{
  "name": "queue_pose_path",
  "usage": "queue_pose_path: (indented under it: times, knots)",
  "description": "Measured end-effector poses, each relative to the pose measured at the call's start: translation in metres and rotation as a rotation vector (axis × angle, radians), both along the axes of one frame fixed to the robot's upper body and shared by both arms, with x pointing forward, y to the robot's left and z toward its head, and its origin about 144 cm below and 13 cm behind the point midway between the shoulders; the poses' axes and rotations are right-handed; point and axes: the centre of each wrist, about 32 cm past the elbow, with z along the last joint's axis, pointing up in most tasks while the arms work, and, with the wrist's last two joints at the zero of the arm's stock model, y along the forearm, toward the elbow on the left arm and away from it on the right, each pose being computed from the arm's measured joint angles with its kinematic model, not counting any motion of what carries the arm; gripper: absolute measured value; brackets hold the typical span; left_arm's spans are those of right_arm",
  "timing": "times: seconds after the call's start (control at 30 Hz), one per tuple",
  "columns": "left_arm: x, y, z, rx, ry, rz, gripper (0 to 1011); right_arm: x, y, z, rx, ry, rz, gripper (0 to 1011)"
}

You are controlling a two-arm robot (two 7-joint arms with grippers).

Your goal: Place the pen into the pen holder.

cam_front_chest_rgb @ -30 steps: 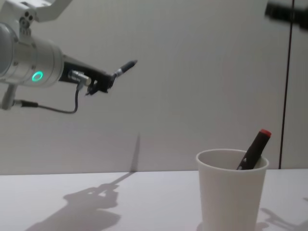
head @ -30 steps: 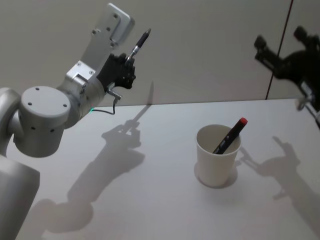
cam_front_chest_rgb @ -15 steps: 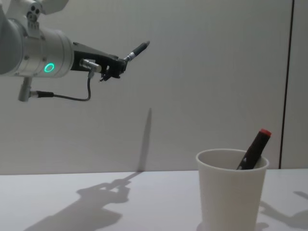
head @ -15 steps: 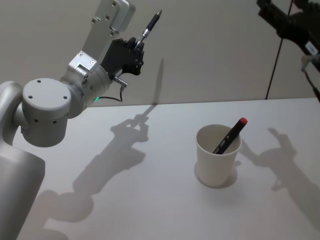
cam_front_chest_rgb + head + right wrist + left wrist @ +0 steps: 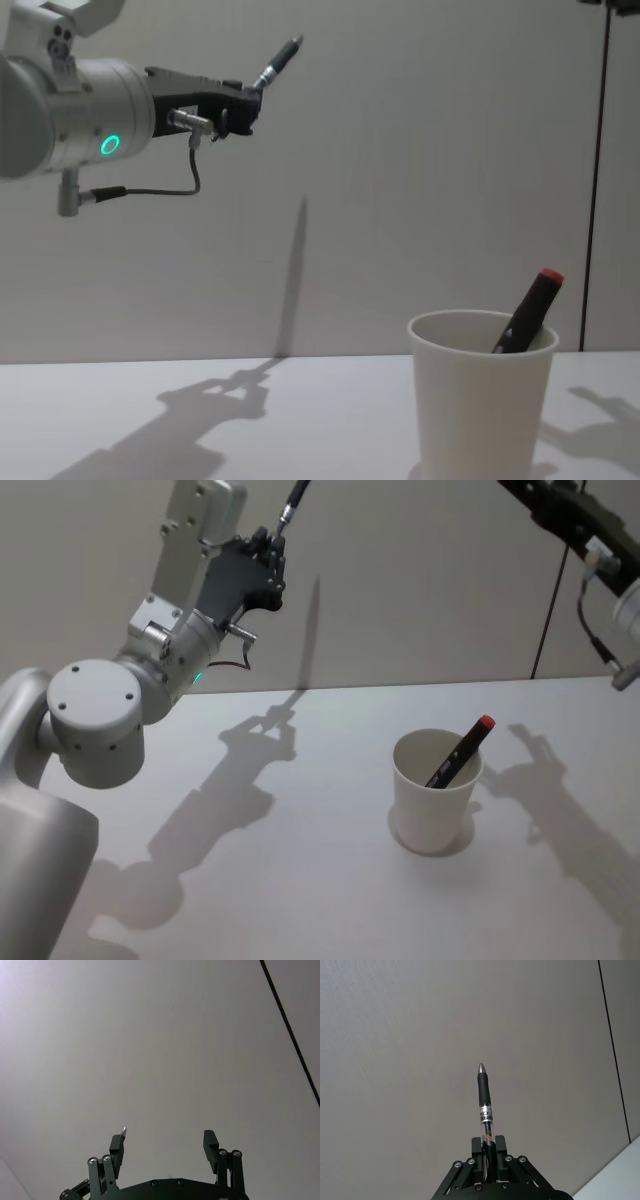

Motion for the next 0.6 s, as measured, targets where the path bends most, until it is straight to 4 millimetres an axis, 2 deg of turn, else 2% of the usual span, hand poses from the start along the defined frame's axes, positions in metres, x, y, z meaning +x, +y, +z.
queue_pose_path:
  times: [0.3,0.6]
  knots:
    - [0.002,0.001,-0.011,-0.069,-0.082,-0.037,155,0.002,0.009,0.002,0.038,0.024,0.030,1001]
    - [-0.001,0.004,-0.020,-0.100,-0.116,-0.097,154,0.006,0.030,0.008,0.062,-0.002,0.104,1001]
